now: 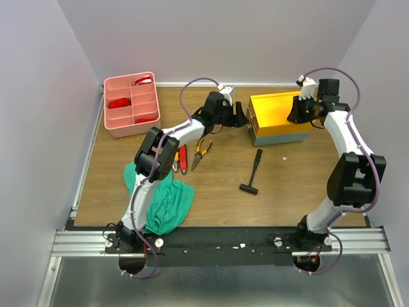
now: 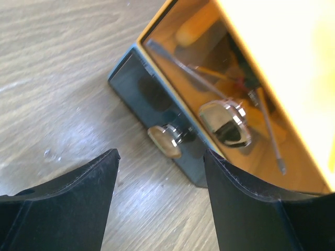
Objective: Sort the tools into containers
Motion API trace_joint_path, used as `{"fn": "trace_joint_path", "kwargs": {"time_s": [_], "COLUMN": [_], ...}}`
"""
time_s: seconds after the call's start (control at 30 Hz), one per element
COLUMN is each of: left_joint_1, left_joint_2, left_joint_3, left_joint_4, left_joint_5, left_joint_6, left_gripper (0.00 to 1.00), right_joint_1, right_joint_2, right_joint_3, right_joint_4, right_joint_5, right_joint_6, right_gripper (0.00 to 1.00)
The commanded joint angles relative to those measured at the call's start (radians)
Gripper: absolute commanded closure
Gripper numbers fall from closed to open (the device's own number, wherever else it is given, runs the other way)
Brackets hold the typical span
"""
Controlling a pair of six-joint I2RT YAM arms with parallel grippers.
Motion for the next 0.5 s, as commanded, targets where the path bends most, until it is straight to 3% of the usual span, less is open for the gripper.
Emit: {"fn": "trace_joint_path", "kwargs": {"time_s": [0.0, 0.47], "left_joint_1": [-0.010, -0.030], "left_joint_2": [0.053, 0.095], "left_joint_3": [0.054, 0.091], "left_joint_4": [-0.013, -0.039], "left_joint_5": [-0.006, -0.080], "left_joint_6": [-0.008, 0.013], "left_gripper": [0.24, 0.24], "right_joint_1": [0.009, 0.012], "right_joint_2": [0.011, 0.024], "right_joint_3": [0.005, 0.002], "right_joint_4": [-0.029, -0.028], "right_joint_5": [0.036, 0.047], "right_joint_6": [-0.018, -0.024], "right_gripper": [0.82, 0.82]}}
